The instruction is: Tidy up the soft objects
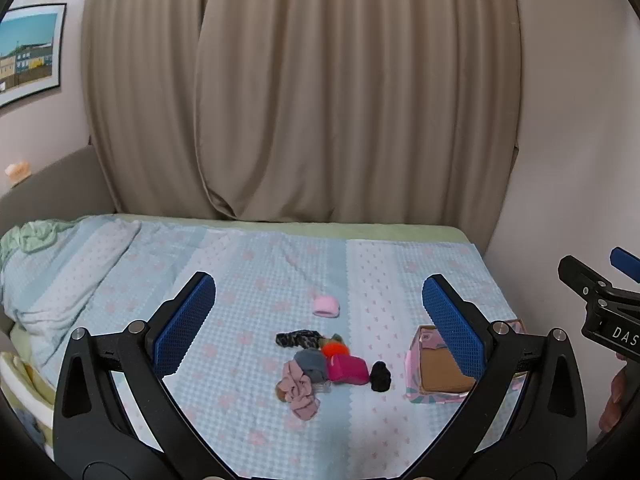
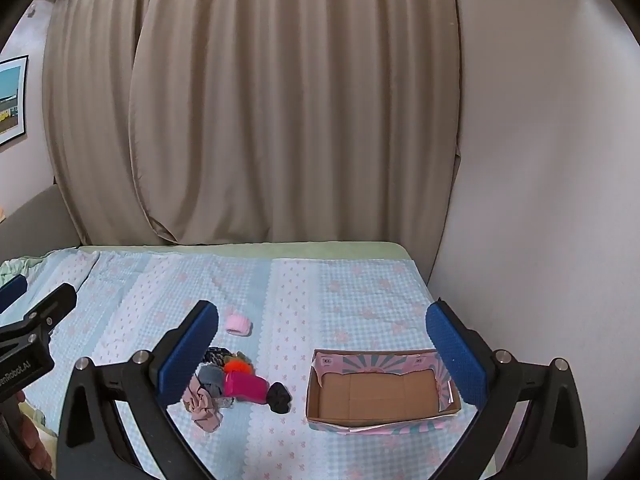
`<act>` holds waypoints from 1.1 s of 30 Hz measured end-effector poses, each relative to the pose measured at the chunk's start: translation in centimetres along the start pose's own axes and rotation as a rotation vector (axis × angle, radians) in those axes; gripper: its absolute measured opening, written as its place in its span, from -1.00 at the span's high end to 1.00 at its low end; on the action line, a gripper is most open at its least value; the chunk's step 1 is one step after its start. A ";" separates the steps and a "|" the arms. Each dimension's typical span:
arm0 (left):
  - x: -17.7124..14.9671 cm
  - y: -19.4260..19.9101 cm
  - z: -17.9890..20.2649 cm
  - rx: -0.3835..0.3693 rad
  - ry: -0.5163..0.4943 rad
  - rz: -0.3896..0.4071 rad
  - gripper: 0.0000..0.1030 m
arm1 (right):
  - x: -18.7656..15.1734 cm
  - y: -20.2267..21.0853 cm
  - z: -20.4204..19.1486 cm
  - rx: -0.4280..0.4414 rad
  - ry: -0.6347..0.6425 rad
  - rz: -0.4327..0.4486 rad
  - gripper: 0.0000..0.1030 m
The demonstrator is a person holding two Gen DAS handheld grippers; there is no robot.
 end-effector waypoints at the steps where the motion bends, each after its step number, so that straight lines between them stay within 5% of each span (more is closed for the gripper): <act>1: 0.0 -0.1 0.0 0.001 0.000 0.000 -0.99 | 0.0 0.0 0.0 0.000 -0.001 0.001 -1.00; 33: 0.1 -0.9 0.0 0.016 0.003 0.021 -0.99 | 0.1 -0.1 -0.1 -0.003 -0.010 -0.010 -1.00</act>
Point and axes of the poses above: each gripper's, at about its wrist camera, not at the fingertips, and y roughly against the way its jaws point, z to its right, x to its top, the point moved 10 cm from there along -y, roughly the way its jaws point, and after that the axes turned 15 degrees about -y, right-handed, at the moved point
